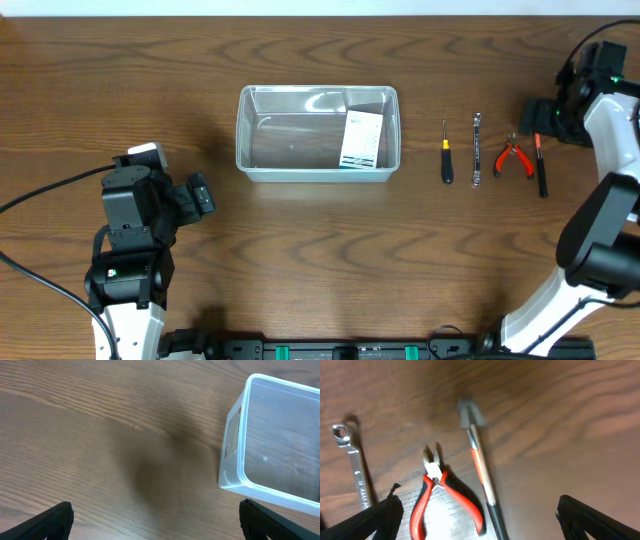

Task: Pack container
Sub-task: 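Move the right gripper to the hammer and grasp its handle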

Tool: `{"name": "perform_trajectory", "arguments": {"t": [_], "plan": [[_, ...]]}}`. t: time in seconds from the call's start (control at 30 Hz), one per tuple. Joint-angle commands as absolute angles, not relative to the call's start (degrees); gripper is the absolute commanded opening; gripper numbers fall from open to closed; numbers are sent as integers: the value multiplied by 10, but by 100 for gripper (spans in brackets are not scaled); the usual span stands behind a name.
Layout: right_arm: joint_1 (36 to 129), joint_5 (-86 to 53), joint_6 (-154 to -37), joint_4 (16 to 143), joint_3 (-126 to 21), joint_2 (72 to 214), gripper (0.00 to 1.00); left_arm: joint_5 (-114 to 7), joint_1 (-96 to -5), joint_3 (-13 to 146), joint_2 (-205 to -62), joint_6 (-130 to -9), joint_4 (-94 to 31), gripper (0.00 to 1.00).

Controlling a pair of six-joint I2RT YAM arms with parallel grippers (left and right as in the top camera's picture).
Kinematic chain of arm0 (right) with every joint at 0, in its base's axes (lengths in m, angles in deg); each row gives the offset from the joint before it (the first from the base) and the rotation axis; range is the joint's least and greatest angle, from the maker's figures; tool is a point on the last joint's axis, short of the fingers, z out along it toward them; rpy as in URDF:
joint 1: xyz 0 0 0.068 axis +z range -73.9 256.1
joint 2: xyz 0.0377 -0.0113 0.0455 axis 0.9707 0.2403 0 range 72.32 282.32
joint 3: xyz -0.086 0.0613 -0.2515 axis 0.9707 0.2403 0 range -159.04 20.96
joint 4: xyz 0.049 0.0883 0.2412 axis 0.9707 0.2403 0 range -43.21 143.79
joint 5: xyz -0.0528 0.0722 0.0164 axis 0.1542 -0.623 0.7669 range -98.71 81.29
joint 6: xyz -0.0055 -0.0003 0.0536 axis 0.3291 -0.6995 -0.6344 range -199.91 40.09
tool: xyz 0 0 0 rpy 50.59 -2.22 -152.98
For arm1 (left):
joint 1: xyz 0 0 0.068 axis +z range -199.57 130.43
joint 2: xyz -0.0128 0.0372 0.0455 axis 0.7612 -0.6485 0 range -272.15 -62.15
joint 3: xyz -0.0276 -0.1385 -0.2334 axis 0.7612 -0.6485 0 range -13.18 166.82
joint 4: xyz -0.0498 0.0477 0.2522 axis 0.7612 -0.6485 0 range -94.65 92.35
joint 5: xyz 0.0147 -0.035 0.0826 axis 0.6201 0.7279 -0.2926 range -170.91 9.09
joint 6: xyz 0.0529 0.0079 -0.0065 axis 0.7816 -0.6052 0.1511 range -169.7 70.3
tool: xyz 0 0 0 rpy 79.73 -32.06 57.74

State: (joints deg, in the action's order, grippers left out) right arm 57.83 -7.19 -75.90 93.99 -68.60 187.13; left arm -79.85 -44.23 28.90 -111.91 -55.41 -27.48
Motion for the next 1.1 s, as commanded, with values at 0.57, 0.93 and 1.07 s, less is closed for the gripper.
{"name": "perform_trajectory", "arguments": {"t": [0.57, 0.93, 1.07], "plan": [[577, -111, -736, 859, -685, 1956, 65, -805, -445, 302, -1120, -546, -276, 98], [576, -110, -751, 847, -685, 1988, 59, -805, -445, 302, -1120, -546, -276, 98], [576, -106, -761, 837, -685, 1990, 47, -805, -445, 302, -1120, -546, -276, 98]]}}
